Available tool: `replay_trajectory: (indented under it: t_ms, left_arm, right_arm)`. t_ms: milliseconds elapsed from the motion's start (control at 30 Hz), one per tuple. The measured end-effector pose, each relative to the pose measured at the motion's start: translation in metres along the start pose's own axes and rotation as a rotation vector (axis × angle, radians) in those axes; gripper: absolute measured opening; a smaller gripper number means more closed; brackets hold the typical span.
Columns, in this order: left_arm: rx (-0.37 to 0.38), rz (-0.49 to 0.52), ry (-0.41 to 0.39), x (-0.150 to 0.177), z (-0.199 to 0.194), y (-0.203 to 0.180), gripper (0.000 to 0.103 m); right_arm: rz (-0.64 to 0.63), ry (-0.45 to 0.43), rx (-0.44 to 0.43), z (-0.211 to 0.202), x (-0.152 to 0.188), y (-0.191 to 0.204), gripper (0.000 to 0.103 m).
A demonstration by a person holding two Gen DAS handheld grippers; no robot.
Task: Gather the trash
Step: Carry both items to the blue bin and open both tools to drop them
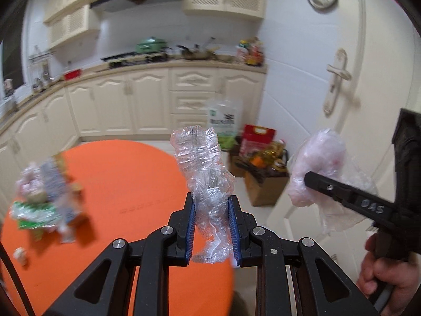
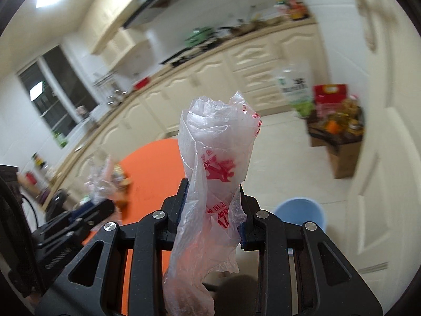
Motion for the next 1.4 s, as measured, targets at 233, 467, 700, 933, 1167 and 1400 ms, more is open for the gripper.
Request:
replay_trajectory:
  t_ms: [233,467,700,933,1167,1400]
  left_arm:
    - [0.092,0.051,0.148,-0.002,0.12,-0.03,0.02]
    - [0.114,0.076,0.344,0.016,0.255,-0.04,0.02]
    - [0.068,0.092,0.494,0.011,0.403,-0.067,0.022]
    - [0.005,0.095,0.585,0.014,0.485,-0.079,0.056]
    - [-0.041,0.138,0.521,-0.012,0.504,-0.087,0.075]
    - [0.02,0.119,0.406,-0.041,0.485,-0.109,0.085]
  right_arm:
    - [0.084,0.097,0.11,0.052,0.009,-0.098,0.028]
    - [0.164,0.236,0.169,0.122,0.051,-0.171,0.028]
    - [0.26,0.324,0.182,0.179,0.078,-0.22,0.029]
    - [0.327,0.352,0.191,0.204,0.089,-0.245,0.049]
    - [0.374,0.328,0.218,0.196,0.092,-0.259,0.073]
    - [0.382,0.254,0.286,0.153,0.078,-0.25,0.103]
Point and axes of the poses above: each gripper's, at about its wrist camera, not at the fingertips, and z roughly the way its jaws point, y to its left, x to its underside, the point moved 7 cm from there along z, roughly the way its jaws point, and after that the axes turned 9 degrees about -y, right-handed, at the moved point
